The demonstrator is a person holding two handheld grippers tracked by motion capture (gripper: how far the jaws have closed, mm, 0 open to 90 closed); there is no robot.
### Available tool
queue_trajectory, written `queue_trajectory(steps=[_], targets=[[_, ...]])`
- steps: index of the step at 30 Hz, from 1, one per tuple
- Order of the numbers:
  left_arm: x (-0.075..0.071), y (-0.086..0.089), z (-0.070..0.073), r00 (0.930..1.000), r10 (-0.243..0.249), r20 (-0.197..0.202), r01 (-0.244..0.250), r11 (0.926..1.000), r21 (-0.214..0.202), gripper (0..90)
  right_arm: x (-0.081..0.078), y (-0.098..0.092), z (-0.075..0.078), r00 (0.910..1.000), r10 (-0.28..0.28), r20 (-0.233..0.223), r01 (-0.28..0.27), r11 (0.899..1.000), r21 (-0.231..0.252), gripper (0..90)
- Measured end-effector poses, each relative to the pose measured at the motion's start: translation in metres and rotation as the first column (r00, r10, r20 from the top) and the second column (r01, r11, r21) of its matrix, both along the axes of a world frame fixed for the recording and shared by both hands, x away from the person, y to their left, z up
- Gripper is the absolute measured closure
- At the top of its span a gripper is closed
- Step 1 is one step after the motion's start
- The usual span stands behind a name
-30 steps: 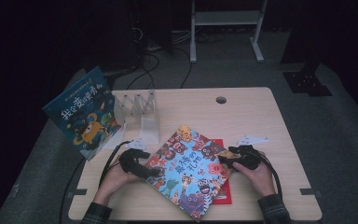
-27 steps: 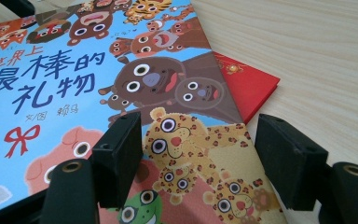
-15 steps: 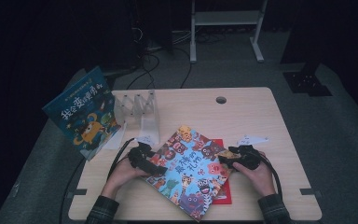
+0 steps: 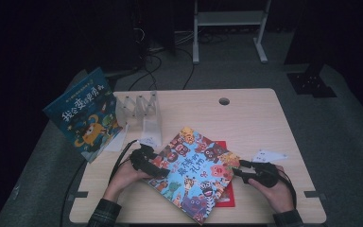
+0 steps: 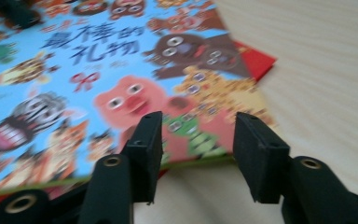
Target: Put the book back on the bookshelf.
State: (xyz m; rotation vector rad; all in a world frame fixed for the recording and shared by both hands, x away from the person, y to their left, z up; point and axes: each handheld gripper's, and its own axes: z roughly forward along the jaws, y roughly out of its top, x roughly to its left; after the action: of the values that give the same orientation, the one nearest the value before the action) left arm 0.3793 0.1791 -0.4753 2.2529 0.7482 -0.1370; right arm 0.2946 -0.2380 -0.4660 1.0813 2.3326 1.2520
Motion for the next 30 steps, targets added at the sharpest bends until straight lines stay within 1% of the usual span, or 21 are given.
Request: queue_trajectory(steps=[1,2,3,4,5,7,8,9,10,11,12,13,15,21,23,25,30], targets=[[0.0,0.0,0.0,1.0,-0.001,0.0,0.001,1.0,0.0,3.7,-0.004,0.001,0.0,0.9999,0.013,-0.004,-0.014,1.0,-0.002,55.4],[0.0,0.0,0.0,1.0,-0.001,0.0,0.001,1.0,0.0,3.7,-0.013,0.004,-0.001,0.9988,0.047,-0.015,-0.047,0.999,0.002,60.3],[0.0,0.0,0.0,1.0,-0.001,0.0,0.001,1.0,0.0,3.7,-0.016,0.006,-0.001,0.9979,0.063,-0.016,-0.063,0.998,-0.004,62.7],[0.0,0.0,0.0,1.0,-0.001,0.0,0.001,1.0,0.0,3.7,-0.016,0.006,-0.001,0.9979,0.063,-0.016,-0.063,0.998,-0.004,62.7],[0.0,0.0,0.0,1.0,0.0,0.0,0.0,1.0,0.001,3.7,-0.023,0.009,-0.001,0.9954,0.094,-0.023,-0.094,0.996,-0.002,67.5],[0.0,0.0,0.0,1.0,0.001,-0.001,-0.001,1.0,0.001,3.8,-0.029,0.013,-0.002,0.9925,0.119,-0.027,-0.12,0.993,-0.012,71.9],[0.0,0.0,0.0,1.0,0.001,-0.001,-0.001,1.0,0.001,3.8,-0.029,0.013,-0.002,0.9925,0.119,-0.027,-0.12,0.993,-0.012,71.9],[0.0,0.0,0.0,1.0,0.001,-0.003,-0.001,1.0,-0.001,3.7,-0.034,0.018,-0.003,0.9879,0.149,-0.042,-0.15,0.989,-0.016,76.6],[0.0,0.0,0.0,1.0,-0.001,-0.001,0.001,1.0,0.0,3.7,-0.035,0.02,-0.004,0.9858,0.162,-0.046,-0.163,0.987,-0.019,77.8],[0.0,0.0,0.0,1.0,-0.001,-0.001,0.001,1.0,0.0,3.8,-0.035,0.02,-0.004,0.9858,0.162,-0.046,-0.163,0.987,-0.019,77.8],[0.0,0.0,0.0,1.0,0.0,-0.004,0.0,1.0,0.0,3.7,-0.039,0.027,-0.007,0.9809,0.186,-0.057,-0.188,0.981,-0.038,79.4],[0.0,0.001,0.0,1.0,0.0,-0.006,0.0,1.0,-0.002,3.8,-0.039,0.031,-0.009,0.9785,0.196,-0.062,-0.199,0.979,-0.041,79.7],[0.001,0.002,-0.001,0.9999,-0.002,-0.01,0.002,1.0,-0.009,4.1,-0.039,0.033,-0.008,0.9797,0.193,-0.053,-0.196,0.979,-0.054,81.2],[0.002,0.001,-0.003,0.9995,0.006,-0.031,-0.006,0.9997,-0.022,3.9,-0.04,0.033,-0.01,0.9819,0.184,-0.045,-0.186,0.981,-0.049,82.9],[0.002,0.001,-0.003,0.9993,0.009,-0.036,-0.01,0.9998,-0.019,3.9,-0.039,0.033,-0.011,0.9827,0.18,-0.042,-0.182,0.982,-0.043,82.9],[0.005,0.002,0.0,0.9987,0.024,-0.046,-0.024,0.9997,-0.003,5.1,-0.038,0.035,-0.011,0.983,0.18,-0.037,-0.182,0.982,-0.045,82.9],[0.008,0.006,0.002,0.9982,0.031,-0.05,-0.03,0.9994,0.013,6.2,-0.035,0.04,-0.011,0.983,0.18,-0.034,-0.182,0.982,-0.046,83.0]])
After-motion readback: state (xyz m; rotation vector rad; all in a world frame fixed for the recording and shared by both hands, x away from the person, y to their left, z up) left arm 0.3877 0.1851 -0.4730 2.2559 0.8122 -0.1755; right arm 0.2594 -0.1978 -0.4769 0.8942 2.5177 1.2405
